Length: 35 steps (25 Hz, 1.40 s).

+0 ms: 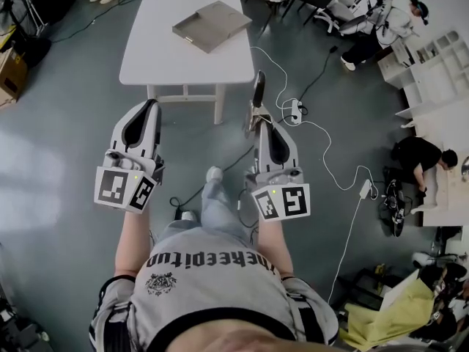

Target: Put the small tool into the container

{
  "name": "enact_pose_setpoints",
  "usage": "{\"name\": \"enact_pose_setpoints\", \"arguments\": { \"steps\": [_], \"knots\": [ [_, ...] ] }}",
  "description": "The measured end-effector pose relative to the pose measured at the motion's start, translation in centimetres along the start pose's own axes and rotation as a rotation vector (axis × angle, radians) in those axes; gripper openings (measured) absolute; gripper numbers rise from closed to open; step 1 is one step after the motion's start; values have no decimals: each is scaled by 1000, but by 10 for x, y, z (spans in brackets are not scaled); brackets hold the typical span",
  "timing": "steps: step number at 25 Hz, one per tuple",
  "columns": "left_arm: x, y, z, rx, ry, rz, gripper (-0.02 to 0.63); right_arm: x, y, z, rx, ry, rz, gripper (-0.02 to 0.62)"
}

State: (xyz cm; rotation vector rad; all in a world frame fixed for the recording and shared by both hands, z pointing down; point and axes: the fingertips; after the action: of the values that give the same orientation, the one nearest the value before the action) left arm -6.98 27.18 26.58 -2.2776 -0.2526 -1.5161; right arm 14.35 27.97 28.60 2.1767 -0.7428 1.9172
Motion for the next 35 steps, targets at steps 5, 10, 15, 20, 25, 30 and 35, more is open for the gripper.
{"name": "enact_pose_setpoints", "arguments": {
  "steps": [5, 10, 15, 20, 25, 30, 35],
  "knots": [
    [-4, 43, -23, -26, 19, 27, 14, 12, 51, 23, -23, 3, 20, 2],
    [-11, 98, -37, -50, 34, 52, 14, 17, 106, 55, -55, 7, 35, 2],
    [-13, 151, -45, -72, 37, 76, 14, 23, 152, 90, -85, 5, 44, 2],
    [-8, 195, -51, -99, 43, 90, 14, 34, 188, 121, -113, 8, 47, 2],
    [2, 233, -51, -123, 60, 100, 14, 46, 215, 151, -143, 14, 57, 2],
    [12, 256, -49, -134, 72, 104, 14, 59, 233, 170, -167, 24, 58, 2],
    [15, 263, -53, -151, 87, 101, 14, 68, 242, 173, -186, 41, 61, 2]
  ]
}}
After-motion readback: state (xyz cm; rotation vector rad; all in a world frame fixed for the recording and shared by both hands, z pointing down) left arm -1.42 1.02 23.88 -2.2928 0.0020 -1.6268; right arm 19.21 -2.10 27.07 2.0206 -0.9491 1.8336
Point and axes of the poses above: the fingertips, and each gripper's own axes: y forward along the fingers, z to its right, x out of its underside, and after that the axes turned 13 degrees about -y, right-handed
